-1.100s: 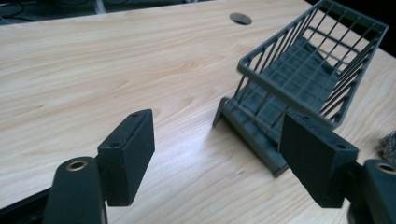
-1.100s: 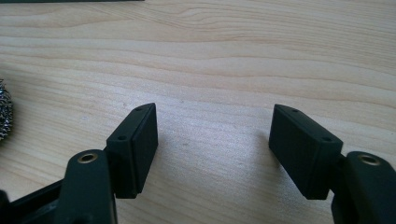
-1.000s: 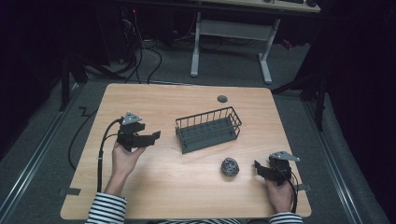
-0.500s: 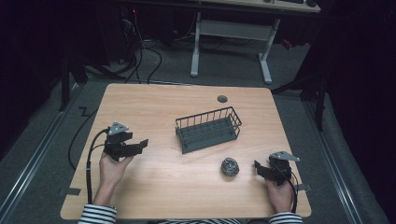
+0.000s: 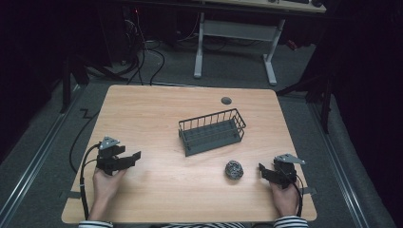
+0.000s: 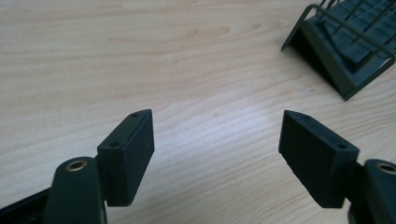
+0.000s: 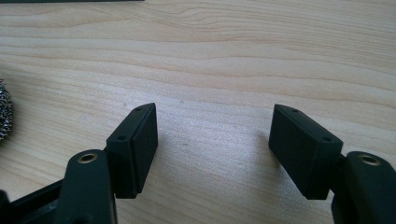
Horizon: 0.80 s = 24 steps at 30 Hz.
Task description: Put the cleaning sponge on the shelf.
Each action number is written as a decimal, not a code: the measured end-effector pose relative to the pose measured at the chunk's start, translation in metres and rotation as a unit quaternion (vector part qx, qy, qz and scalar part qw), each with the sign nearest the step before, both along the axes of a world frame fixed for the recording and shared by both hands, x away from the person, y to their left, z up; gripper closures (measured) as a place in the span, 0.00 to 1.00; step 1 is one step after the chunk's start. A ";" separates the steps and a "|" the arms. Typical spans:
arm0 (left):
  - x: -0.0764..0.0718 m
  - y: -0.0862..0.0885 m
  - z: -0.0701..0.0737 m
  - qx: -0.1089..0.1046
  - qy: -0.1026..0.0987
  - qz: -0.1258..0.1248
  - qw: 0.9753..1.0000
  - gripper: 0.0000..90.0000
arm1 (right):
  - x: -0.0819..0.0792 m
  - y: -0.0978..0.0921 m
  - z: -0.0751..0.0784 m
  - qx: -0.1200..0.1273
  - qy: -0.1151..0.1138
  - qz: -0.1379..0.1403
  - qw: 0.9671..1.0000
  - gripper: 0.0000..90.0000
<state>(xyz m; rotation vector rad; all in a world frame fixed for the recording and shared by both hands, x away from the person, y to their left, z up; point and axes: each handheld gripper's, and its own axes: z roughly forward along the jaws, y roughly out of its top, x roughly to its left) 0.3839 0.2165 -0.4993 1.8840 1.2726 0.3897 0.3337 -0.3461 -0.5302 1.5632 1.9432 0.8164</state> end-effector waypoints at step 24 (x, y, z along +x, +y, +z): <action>-0.006 0.002 -0.037 0.059 -0.008 0.042 0.997 0.31 | 0.000 0.000 0.000 0.001 0.000 0.000 1.000 0.37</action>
